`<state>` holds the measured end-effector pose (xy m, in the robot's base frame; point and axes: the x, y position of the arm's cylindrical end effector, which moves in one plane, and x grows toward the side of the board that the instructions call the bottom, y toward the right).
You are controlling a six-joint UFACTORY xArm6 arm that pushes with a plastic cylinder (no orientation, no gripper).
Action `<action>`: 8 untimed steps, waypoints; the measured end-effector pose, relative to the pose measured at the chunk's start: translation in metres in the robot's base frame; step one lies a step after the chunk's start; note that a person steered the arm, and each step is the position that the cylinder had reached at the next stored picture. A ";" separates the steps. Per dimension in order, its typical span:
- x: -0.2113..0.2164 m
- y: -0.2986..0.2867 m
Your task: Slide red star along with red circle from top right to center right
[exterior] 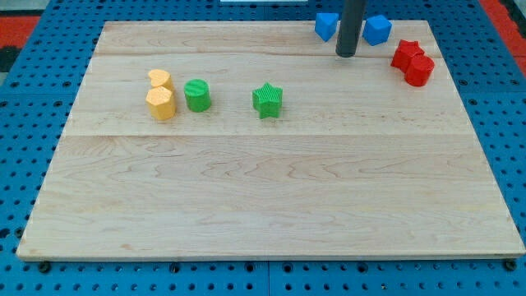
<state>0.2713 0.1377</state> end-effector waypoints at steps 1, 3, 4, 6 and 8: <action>-0.009 0.014; -0.022 0.022; -0.024 0.037; -0.019 0.083; 0.023 0.122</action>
<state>0.2940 0.2598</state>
